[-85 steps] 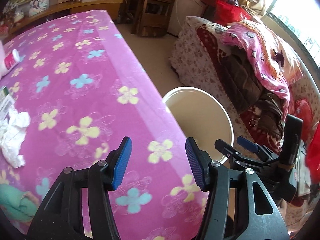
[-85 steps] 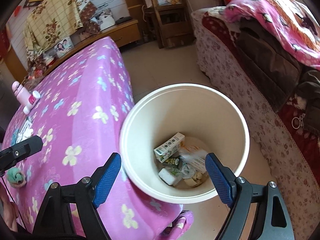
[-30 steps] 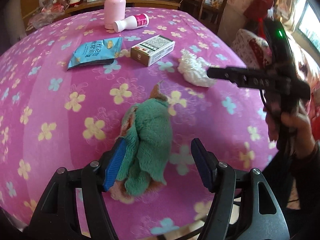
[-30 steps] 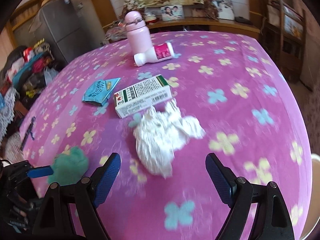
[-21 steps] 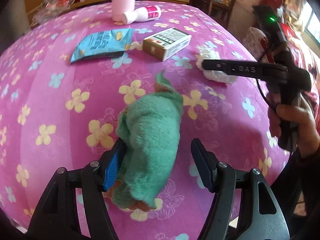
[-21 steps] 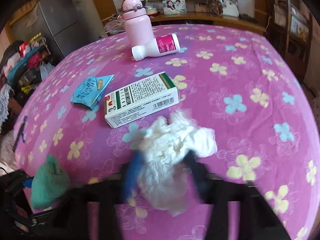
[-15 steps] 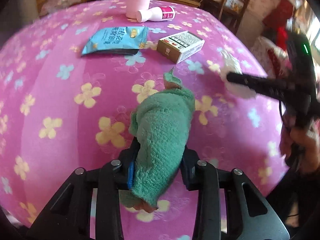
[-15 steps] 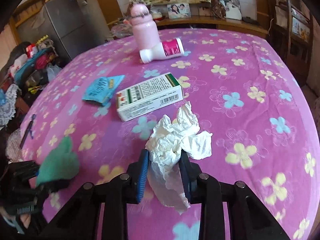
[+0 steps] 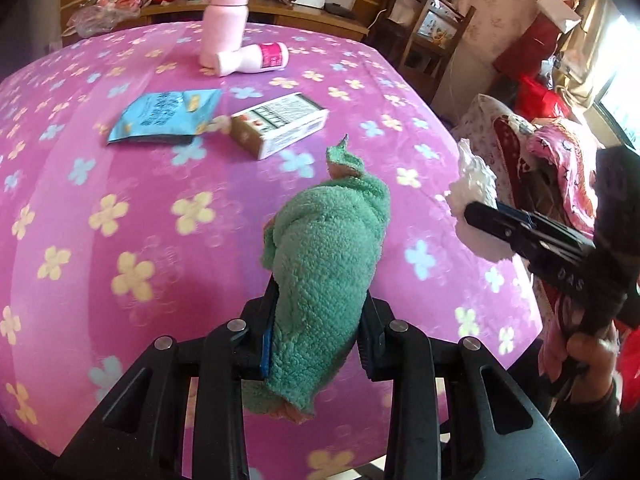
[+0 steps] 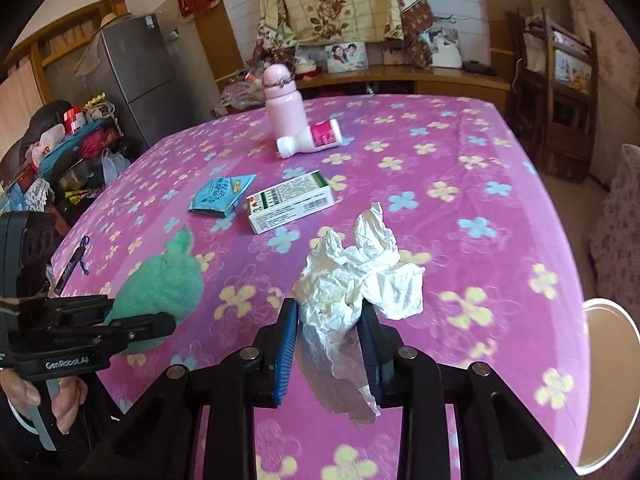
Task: Collect trash
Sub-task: 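Grasp the green towel with the left tool while the right tool grasps the white tissue, then carry the green towel and tissue over the white bucket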
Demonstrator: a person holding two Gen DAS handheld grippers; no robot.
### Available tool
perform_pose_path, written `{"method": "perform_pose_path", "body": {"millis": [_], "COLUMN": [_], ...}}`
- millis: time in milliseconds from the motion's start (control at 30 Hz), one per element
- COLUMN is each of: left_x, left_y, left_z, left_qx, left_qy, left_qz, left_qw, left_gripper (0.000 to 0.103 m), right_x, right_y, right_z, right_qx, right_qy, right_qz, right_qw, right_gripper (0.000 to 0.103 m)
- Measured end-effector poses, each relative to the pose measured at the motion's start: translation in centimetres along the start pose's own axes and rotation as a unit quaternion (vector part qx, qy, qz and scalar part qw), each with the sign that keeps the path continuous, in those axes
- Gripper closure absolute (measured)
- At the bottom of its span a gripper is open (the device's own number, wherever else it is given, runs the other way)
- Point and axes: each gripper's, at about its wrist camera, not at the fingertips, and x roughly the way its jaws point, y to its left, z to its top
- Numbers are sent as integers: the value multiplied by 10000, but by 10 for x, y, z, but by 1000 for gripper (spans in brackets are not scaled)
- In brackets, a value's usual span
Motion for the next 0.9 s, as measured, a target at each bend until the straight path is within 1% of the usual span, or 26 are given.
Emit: {"method": "perform_pose_path", "body": {"millis": [100,367,733,900], "left_x": [2,8,30,43], "left_y": [-15,-63,-128,-156], "left_z": [2,10,19,23], "left_qx": [42,457,941,1145], "left_qy": [-13,-128,-114,-63], "left_qz": [10,-29,-126,-235], "left_qw": [10000,9989,9954,9931], "left_gripper": [73,73,73,73], "right_x": [-13,-43,-70,-82], "right_y": [-11,-43,-86,-105], "right_z": [-7,-19,-35,-43], "right_qx": [70,316,638,777], "right_qy": [-50,-204,-278,-311], "right_qz": [-100,-376,-648,-791], "right_qw": [9999,9986,9955,9933], "right_gripper": [74,74,74,74]}}
